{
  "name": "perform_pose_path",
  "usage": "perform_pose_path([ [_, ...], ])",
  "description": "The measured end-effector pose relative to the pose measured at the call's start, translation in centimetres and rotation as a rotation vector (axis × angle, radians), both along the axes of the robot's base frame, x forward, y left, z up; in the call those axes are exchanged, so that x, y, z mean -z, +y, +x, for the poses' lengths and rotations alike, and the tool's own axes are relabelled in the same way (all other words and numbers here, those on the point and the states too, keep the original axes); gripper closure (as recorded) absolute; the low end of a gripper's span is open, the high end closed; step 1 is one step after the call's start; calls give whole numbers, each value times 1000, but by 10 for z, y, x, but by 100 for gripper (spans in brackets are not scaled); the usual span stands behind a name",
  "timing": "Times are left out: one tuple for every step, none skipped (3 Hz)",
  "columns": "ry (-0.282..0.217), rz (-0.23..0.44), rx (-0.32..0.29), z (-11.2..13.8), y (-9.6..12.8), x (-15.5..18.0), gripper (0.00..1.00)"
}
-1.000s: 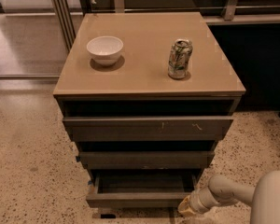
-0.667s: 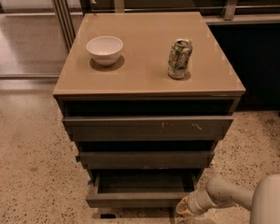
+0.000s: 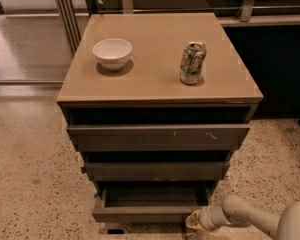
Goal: Close bottom drawer
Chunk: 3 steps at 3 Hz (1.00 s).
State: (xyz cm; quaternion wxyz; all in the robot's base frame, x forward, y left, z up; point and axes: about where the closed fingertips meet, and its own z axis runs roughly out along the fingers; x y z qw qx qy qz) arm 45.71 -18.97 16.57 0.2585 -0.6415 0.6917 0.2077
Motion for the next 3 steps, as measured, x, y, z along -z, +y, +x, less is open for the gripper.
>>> perform_pose_path([
  [-98,39,20,13,-1,3,100],
  [-177,67,43,29,-2,2,100],
  [-228,84,62,46,-2,2,100],
])
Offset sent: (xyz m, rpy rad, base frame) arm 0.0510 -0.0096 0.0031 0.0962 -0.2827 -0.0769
